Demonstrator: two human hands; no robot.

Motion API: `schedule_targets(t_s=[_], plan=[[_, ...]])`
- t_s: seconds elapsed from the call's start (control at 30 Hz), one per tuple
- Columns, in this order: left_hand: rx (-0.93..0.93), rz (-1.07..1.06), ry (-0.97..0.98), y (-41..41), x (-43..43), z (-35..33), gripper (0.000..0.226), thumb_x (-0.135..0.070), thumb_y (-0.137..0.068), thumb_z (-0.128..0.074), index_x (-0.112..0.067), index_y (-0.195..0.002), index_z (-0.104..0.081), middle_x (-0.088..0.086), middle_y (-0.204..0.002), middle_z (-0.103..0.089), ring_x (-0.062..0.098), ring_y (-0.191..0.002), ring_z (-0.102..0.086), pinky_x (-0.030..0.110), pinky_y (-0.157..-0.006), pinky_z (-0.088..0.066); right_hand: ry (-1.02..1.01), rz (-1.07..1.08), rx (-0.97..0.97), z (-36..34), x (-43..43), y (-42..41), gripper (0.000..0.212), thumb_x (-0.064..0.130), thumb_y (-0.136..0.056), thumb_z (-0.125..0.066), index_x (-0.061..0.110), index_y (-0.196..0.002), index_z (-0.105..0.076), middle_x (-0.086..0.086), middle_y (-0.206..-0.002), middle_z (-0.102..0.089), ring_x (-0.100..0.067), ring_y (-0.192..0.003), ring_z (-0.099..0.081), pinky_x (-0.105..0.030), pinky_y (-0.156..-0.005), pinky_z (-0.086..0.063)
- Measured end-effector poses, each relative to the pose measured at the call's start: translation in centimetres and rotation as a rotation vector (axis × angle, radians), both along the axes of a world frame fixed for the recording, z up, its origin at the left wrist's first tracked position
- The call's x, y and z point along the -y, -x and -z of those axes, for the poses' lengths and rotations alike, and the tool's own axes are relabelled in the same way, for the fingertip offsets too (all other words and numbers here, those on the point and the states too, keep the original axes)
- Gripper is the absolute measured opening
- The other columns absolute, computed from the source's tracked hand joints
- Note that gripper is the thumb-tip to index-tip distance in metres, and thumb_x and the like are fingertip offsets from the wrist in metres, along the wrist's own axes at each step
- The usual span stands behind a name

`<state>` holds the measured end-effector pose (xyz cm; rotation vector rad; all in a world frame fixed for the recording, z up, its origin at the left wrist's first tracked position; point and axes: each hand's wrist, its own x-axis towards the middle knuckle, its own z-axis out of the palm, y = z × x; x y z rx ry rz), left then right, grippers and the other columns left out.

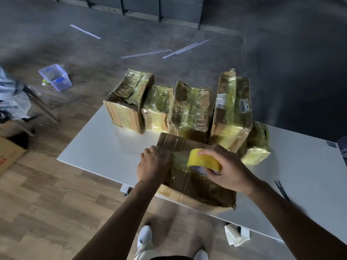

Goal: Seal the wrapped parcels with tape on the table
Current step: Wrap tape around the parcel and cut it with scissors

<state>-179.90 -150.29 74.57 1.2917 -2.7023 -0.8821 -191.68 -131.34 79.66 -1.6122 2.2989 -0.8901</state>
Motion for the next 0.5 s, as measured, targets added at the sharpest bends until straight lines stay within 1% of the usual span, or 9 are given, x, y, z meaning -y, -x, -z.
schedule_targets(t_s=[0.07,0.13,0.2,0.27,0.3,0.33,0.4,0.47,0.5], plan=[[-0.013,-0.003,-0.004,0.0,0.1,0.2,0.056,-0.055,-0.096,-0.04,-0.011,-0.13,-0.039,0.011,-0.126,-0.048,0.025,-0.114,-0.047,0.037,-0.086,-0.042,-0.046,-0.022,-0.029,-0.5,-0.4,0.3,0.051,0.029,-0.08,-0.069,0.033,-0.127,-0.051,0.016,-0.111,-0.052,-0.005,-0.096,-0.056,-0.016,-0.073,-0.046],[-0.028,-0.001,-0.007,-0.1,0.1,0.2,0.056,-0.056,-0.096,-0.038,-0.011,-0.131,-0.04,0.011,-0.127,-0.049,0.025,-0.114,-0.047,0.038,-0.086,-0.042,-0.167,-0.038,-0.194,-1.5,-1.1,0.9,0.054,0.027,-0.077,-0.074,0.033,-0.127,-0.056,0.012,-0.095,-0.049,-0.004,-0.072,-0.053,-0.004,-0.057,-0.03],[-0.021,0.0,0.002,-0.1,0.1,0.1,0.058,-0.056,-0.096,-0.037,-0.011,-0.133,-0.038,0.011,-0.13,-0.047,0.026,-0.117,-0.046,0.038,-0.087,-0.042,-0.325,-0.006,-0.281,-2.9,-1.5,1.1,0.054,0.029,-0.08,-0.072,0.038,-0.13,-0.055,0.011,-0.089,-0.041,-0.006,-0.062,-0.051,-0.007,-0.046,-0.025],[-0.001,-0.012,0.063,0.1,0.0,-0.2,0.059,-0.053,-0.097,-0.04,-0.011,-0.138,-0.034,0.012,-0.134,-0.042,0.027,-0.12,-0.043,0.039,-0.091,-0.042,-0.445,0.022,-0.286,-3.5,-1.3,0.8,0.052,0.034,-0.088,-0.064,0.044,-0.135,-0.047,0.011,-0.09,-0.037,-0.007,-0.065,-0.049,-0.012,-0.046,-0.026],[-0.002,0.01,0.17,0.2,0.0,-0.3,0.058,-0.048,-0.096,-0.047,-0.01,-0.138,-0.036,0.013,-0.132,-0.042,0.029,-0.118,-0.044,0.041,-0.09,-0.043,-0.47,0.032,-0.3,-3.5,-1.0,0.6,0.05,0.035,-0.09,-0.06,0.044,-0.136,-0.045,0.011,-0.091,-0.036,-0.007,-0.065,-0.047,-0.013,-0.047,-0.025],[-0.037,0.067,0.304,0.5,-0.1,-0.3,0.054,-0.04,-0.092,-0.058,-0.009,-0.133,-0.045,0.014,-0.126,-0.047,0.031,-0.111,-0.048,0.042,-0.085,-0.045,-0.474,0.04,-0.325,-3.5,-0.6,0.4,0.048,0.037,-0.091,-0.058,0.044,-0.136,-0.045,0.011,-0.091,-0.035,-0.006,-0.063,-0.045,-0.013,-0.047,-0.023],[-0.197,0.27,0.534,0.7,-0.2,0.6,0.035,-0.019,-0.078,-0.073,-0.009,-0.11,-0.065,0.014,-0.105,-0.06,0.033,-0.09,-0.058,0.039,-0.068,-0.049,-0.468,0.044,-0.35,-3.3,0.1,0.1,0.046,0.038,-0.092,-0.056,0.041,-0.136,-0.046,0.009,-0.094,-0.038,-0.002,-0.057,-0.036,-0.014,-0.047,-0.02],[-0.336,0.49,0.578,0.6,-0.5,1.3,0.017,-0.018,-0.08,-0.059,-0.013,-0.093,-0.07,0.008,-0.093,-0.062,0.03,-0.082,-0.059,0.037,-0.064,-0.05,-0.47,0.038,-0.35,-3.1,0.2,-0.2,0.047,0.038,-0.091,-0.057,0.039,-0.137,-0.047,0.005,-0.102,-0.047,0.003,-0.054,-0.025,-0.013,-0.047,-0.017],[-0.351,0.548,0.564,0.4,-0.7,1.4,0.022,-0.021,-0.083,-0.051,-0.014,-0.091,-0.07,0.006,-0.091,-0.062,0.028,-0.082,-0.058,0.038,-0.066,-0.05,-0.457,0.038,-0.332,-3.0,0.2,-0.3,0.048,0.037,-0.091,-0.059,0.037,-0.137,-0.048,0.003,-0.105,-0.05,0.004,-0.055,-0.022,-0.013,-0.047,-0.016]])
